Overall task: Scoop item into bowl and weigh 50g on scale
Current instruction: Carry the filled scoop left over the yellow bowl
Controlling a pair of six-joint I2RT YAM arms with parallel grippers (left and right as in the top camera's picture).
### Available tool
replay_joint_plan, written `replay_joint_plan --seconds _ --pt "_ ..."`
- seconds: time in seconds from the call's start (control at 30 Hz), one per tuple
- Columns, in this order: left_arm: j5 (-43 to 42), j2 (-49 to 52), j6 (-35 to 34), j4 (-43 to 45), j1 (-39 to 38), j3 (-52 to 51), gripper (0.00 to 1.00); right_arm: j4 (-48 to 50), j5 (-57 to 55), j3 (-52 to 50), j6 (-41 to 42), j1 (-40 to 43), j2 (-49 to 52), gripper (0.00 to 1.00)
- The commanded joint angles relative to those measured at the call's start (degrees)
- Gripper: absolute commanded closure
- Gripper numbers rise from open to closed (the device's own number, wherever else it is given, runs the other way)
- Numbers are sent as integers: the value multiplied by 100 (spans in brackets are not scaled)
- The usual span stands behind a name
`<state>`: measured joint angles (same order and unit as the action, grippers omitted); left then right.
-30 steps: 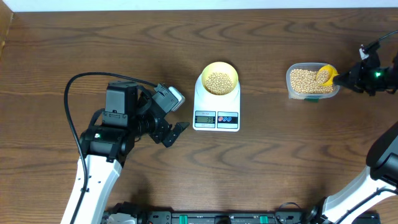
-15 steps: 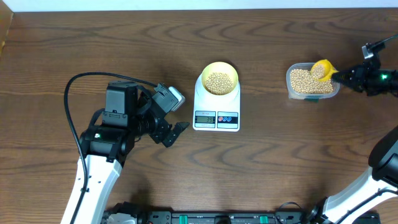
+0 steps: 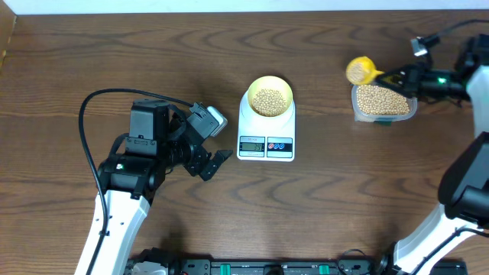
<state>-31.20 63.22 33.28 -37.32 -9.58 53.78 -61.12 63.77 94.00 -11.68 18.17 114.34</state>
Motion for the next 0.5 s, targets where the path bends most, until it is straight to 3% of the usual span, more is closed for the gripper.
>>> replay_joint_plan --seconds 0.0,0.47 --pt "-50 0 76 -15 26 -9 3 297 433 -15 717 -369 -39 99" --pt "-50 0 76 -17 26 -9 2 1449 428 -9 2072 -1692 -39 98"
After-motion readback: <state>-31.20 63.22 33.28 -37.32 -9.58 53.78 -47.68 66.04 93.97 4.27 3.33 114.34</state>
